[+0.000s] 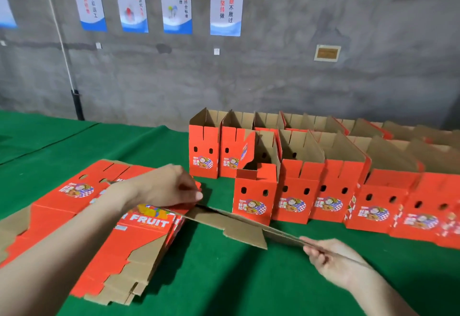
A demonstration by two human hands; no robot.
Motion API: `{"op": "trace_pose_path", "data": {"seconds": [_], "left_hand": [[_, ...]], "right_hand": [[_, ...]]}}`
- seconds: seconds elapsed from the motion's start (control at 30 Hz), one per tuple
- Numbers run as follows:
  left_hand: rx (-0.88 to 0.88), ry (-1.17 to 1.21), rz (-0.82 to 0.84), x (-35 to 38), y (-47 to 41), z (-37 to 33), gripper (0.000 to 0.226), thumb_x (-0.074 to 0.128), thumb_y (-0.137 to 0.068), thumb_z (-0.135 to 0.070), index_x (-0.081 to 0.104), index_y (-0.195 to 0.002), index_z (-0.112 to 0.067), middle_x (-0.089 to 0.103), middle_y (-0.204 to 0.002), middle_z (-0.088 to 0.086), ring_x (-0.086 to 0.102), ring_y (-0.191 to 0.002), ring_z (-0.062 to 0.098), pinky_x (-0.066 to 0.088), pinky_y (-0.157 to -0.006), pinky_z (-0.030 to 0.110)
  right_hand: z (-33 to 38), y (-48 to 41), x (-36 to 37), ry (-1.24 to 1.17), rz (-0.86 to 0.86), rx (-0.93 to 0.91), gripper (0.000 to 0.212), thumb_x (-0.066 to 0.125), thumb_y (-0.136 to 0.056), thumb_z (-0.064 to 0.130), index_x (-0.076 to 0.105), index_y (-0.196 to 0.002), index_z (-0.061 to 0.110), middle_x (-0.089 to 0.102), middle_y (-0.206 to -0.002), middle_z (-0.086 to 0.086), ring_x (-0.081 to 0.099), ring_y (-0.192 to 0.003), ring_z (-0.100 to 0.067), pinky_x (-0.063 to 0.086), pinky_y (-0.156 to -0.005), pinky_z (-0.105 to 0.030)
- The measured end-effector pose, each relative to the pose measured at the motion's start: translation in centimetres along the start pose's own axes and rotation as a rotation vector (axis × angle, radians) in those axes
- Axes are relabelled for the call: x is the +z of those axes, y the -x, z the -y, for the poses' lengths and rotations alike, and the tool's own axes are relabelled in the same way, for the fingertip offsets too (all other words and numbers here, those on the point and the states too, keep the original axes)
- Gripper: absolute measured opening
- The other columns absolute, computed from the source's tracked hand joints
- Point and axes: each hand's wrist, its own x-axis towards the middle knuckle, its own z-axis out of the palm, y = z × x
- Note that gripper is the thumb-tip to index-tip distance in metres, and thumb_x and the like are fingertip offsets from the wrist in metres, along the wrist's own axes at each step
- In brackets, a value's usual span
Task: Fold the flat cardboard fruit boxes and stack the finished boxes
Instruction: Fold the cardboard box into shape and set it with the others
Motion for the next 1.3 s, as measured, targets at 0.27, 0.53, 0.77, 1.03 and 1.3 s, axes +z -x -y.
{"op": "trace_pose_path", "data": {"seconds": [0.27,0.53,0.77,1.03,1.3], "left_hand": [[0.238,-0.31,0.08,1.4,-5.1,-6.9,0.045,0.069,-0.08,-0.043,0.06,-0.121,-0.027,0.064,-0.116,-0.009,0.059,-0.106,0.013,0.048,-0.085,0.028],[0.142,-0.418,-0.201,3.2,-9.4,-9.9,0.016,0.056,-0.091,-0.032,0.063,-0.095,-0.019,0.066,-0.1,0.006,0.058,-0.1,0.027,0.036,-0.068,0.029],[0.224,-0.375,-0.224,2.0,-9.8,-13.5,0.017,0.059,-0.09,-0.031,0.067,-0.097,-0.018,0.067,-0.101,0.004,0.058,-0.1,0.026,0.036,-0.067,0.028],[0.3,-0.146,-0.052,0.8,-9.4,-15.2,0.019,0.065,-0.088,-0.03,0.06,-0.078,-0.014,0.049,-0.068,-0.007,0.049,-0.073,0.02,0.033,-0.06,0.026],[0.096,0.035,0.195,-1.6,-9.7,-11.5,0.04,0.062,-0.09,-0.037,0.054,-0.124,-0.019,0.057,-0.098,-0.013,0.057,-0.088,0.01,0.044,-0.073,0.016]], "right_hand": [[2.9,3.4,-6.2,-0.363,-0.171,-0.01,0.039,0.03,-0.104,0.025,0.054,-0.09,-0.002,0.053,-0.053,-0.019,0.047,-0.03,-0.014,0.037,-0.027,-0.016],[4.0,4.7,-6.9,-0.386,-0.359,-0.568,0.034,0.038,-0.102,0.005,0.038,-0.135,-0.003,0.057,-0.094,-0.024,0.061,-0.08,-0.033,0.058,-0.066,-0.026],[4.4,6.2,-2.2,0.682,-0.209,-0.919,0.037,0.063,-0.089,0.007,0.049,-0.111,0.032,0.06,-0.111,0.011,0.068,-0.069,-0.018,0.051,-0.055,-0.021],[5.9,4.4,-1.5,1.075,-0.236,-0.887,0.01,0.061,-0.091,0.028,0.054,-0.095,0.034,0.067,-0.07,0.0,0.066,-0.05,-0.011,0.049,-0.054,-0.02],[5.1,4.8,-3.5,1.189,-0.26,-0.837,0.022,0.053,-0.093,0.042,0.042,-0.084,0.025,0.065,-0.069,-0.001,0.066,-0.064,-0.004,0.051,-0.068,-0.036]]}}
